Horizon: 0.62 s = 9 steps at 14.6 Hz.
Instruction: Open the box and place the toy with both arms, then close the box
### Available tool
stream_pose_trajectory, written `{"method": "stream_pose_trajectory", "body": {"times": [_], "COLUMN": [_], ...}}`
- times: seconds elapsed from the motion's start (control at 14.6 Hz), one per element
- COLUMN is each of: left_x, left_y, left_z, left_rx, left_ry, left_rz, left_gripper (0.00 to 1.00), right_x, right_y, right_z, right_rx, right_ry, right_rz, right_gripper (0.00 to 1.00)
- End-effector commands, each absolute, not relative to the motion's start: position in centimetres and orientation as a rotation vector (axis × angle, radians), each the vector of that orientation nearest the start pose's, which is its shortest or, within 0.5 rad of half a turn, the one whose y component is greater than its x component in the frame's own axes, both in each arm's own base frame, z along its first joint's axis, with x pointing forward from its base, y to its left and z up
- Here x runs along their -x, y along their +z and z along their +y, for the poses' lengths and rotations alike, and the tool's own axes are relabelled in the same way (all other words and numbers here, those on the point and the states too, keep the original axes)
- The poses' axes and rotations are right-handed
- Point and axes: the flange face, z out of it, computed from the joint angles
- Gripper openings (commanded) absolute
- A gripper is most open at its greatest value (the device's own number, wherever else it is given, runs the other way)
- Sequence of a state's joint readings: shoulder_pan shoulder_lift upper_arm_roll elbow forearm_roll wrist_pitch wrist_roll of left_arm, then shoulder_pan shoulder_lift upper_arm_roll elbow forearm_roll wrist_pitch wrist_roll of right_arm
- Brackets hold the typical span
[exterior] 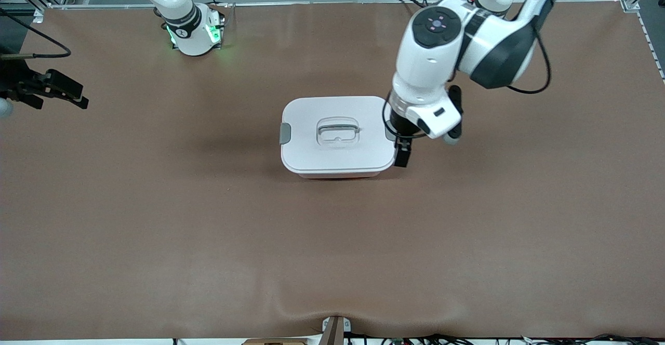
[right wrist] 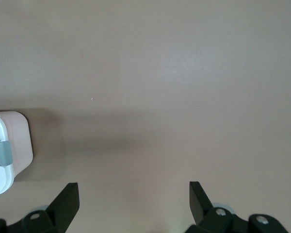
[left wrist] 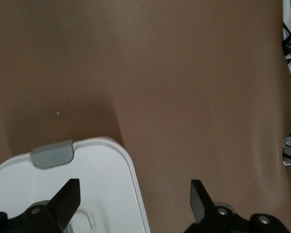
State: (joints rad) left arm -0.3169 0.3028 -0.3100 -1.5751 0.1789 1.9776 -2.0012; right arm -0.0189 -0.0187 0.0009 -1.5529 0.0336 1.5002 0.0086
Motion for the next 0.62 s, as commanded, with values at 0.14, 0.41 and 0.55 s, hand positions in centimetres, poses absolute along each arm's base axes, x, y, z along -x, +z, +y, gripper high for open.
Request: {"method": "stream_pose_trajectory", "body": {"times": [0.14,0.41,0.55], "left_x": [-57.4,-59.5,-60.2], "left_y": [49.3,50.0,50.2], "left_z": [-30.9,-24.6,-22.4], "left_rx": [2.658,2.763,2.812], "left_ry": [-0.144,-0.076,-0.05], "left_rz": [-1.755,-1.548,-1.475], "left_gripper": [1.0,1.0,1.0], "right_x": [-54.2,-54.2,-54.2], "right_y": [63.9,63.9,63.9], "right_z": [-0.8,-0.8,-0.8], "right_rx": [3.113,3.113,3.113], "right_ry": [0.047,0.045,0.045], "right_rz": [0.026,0.026,0.026], "right_gripper": [1.0,1.0,1.0]}}
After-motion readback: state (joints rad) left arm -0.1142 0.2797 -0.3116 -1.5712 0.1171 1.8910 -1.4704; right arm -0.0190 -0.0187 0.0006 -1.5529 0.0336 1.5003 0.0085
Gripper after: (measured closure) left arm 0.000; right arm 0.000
